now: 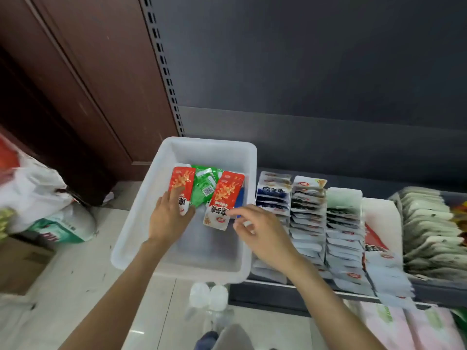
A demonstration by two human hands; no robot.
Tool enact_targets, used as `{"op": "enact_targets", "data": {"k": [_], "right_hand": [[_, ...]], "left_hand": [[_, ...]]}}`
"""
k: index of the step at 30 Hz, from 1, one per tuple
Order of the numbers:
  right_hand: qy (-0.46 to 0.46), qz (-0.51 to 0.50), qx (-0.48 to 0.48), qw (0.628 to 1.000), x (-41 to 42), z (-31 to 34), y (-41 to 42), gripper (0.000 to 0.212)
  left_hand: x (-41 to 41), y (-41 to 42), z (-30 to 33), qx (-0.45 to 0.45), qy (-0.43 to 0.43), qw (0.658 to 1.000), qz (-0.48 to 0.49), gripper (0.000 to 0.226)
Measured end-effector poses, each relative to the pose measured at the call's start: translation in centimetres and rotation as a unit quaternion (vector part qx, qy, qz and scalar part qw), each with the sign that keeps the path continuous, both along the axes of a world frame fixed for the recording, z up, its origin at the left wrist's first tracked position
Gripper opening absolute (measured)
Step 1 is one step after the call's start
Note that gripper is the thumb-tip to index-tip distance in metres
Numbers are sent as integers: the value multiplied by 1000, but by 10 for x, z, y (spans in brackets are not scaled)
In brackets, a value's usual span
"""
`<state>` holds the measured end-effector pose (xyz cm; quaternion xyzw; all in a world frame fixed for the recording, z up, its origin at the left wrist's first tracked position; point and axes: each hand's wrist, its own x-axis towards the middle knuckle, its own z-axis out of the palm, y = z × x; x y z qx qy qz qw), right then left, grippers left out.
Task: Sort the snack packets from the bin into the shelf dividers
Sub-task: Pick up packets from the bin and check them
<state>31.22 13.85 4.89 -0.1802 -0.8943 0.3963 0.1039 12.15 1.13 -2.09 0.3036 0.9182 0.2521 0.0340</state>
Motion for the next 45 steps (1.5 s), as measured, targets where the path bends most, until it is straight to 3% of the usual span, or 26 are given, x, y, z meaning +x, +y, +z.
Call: {"op": "enact_targets", "data": {"k": [3,6,10,14,20,22,24,26,28,30,34,38,41,43,45], "right_hand": [[-98,40,109,988,-68,-24,-5,36],[-218,15,192,957,-120,-55,-2,48],[-326,-9,231,917,-142,-92,3,69],[-334,-18,269,903,-138,-108,-1,66],[-322,-26,231,918,-132,-106,-9,64],[-284,-45,140,947,-130,-94,-10,62],[-188,-93,26,977,-126,-77,-15,58],[-65,-139,-39,987,-115,-60,-24,54],[44,-146,-80,985,-98,-45,-35,56],[86,-105,-32,990,-80,-36,-43,69],[79,-63,232,967,-54,-34,-37,82],[203,-108,294,928,-26,-19,-26,40],[275,-262,134,915,6,6,-18,23],[284,-375,-21,882,33,20,-3,10],[278,-417,-117,857,66,25,17,7]], "left_hand": [[-35,9,-17,-61,-20,998,-28,73],[-54,25,-31,-130,-23,990,-56,88],[-63,35,-46,-190,-33,979,-71,97],[-61,34,-51,-207,-12,972,-112,79],[-54,19,-36,-175,-6,970,-166,55],[-53,16,-27,-171,32,973,-153,43],[-55,12,-11,-84,39,992,-86,32],[-54,6,5,99,-36,994,-8,23],[-45,2,24,253,-179,950,48,15],[-32,2,39,330,-331,880,82,12],[2,13,57,401,-478,780,56,22],[37,26,68,409,-556,723,17,31],[60,38,78,377,-573,728,-18,33],[78,48,85,365,-528,765,-49,17],[99,62,91,332,-492,799,-93,14]]}}
